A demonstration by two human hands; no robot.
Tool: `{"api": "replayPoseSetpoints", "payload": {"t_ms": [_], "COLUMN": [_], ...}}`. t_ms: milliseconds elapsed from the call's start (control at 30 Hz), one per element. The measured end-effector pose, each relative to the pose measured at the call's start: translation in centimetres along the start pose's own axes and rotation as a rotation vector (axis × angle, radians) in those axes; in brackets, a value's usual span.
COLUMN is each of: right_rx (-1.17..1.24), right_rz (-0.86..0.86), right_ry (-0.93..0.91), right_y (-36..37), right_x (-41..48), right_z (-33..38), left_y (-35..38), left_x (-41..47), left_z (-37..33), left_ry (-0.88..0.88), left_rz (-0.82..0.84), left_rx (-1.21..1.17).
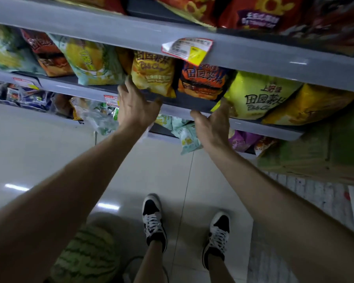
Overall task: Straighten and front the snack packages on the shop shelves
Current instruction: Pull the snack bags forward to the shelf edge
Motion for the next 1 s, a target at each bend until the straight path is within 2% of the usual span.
{"api": "replayPoseSetpoints", "payload": {"t_ms": [133,267,500,700,867,1000], "right_rx": [0.159,0.249,0.106,0.229,0.311,0.236], "right_rz": [-0.137,-0.199,-0.262,-0.384,-0.324,-0.246], "right_ry": [0.047,-0.008,0.051,0.030,0.041,-0.040], "right_y": [2.2,3.4,3.4,4.0,3.6,2.6], "right_x": [1.9,2.7,4.4,4.8,4.7,4.6], "right_z": [1.1,1.5,0.4,0.5,-0.3,-0.3], "left_y": [-0.6,0.6,1.8,1.6,0.7,0.5], "left_x": [3.5,5.8,7.9,8.0,5.0,2.4], "left_z": [-0.6,-1.0,-1.5,-1.5,0.1,1.5], "left_ry": [0.015,-0.007,-0.019,-0.033,-0.038,-0.039], "left_rz": [-0.043,-0.005,-0.011,-0.067,-0.244,-0.343], "left_rx": [-0.129,-0.194,-0.224,-0.217,-0.293,-0.335]}}
Point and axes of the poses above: each hand's wrist, its own x-axis towards the middle knuckle, its own y-axis out of the palm, z = x × y, the point moved 6 cm from there along x, towards the middle knuckle, and after that the axes turned 12 degrees about x, right-handed, at the moved point
